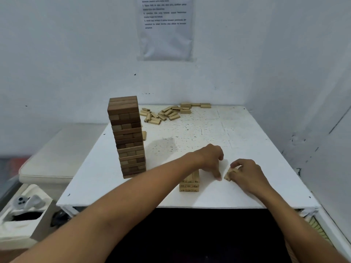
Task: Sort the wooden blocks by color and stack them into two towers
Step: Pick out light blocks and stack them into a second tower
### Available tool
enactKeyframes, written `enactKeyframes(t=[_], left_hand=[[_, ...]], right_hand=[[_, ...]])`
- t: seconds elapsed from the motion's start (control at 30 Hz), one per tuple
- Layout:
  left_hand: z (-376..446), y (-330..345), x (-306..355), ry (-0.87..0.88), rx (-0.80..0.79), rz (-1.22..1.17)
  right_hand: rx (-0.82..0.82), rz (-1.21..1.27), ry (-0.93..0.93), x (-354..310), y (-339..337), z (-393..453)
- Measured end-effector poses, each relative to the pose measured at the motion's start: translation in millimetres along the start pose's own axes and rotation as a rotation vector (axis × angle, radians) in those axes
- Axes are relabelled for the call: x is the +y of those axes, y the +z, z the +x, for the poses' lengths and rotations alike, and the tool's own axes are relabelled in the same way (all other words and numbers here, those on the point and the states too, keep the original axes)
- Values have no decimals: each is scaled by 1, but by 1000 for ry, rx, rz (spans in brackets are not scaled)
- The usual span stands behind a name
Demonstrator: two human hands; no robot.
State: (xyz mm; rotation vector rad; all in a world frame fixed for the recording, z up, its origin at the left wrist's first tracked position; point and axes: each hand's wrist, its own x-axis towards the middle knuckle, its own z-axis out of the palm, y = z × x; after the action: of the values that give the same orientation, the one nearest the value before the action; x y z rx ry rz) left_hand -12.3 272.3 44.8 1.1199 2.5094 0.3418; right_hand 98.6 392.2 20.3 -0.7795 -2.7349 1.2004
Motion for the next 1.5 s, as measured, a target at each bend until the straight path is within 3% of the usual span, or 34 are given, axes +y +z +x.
enactKeyframes(t=[0.6, 0.87, 1.1, 1.5], left_hand=[[1, 0, -10, 110, -12, -41], [3, -2, -15, 194, -37, -92], [9, 0, -6, 250, -72, -81], [15, 9, -6, 280, -37, -122]], right_hand=[[133, -86, 13, 4, -11, 9], [-13, -40, -47, 20, -19, 4], [-17, 21, -145, 21, -15, -2], [-16, 85, -156, 23, -17, -3]])
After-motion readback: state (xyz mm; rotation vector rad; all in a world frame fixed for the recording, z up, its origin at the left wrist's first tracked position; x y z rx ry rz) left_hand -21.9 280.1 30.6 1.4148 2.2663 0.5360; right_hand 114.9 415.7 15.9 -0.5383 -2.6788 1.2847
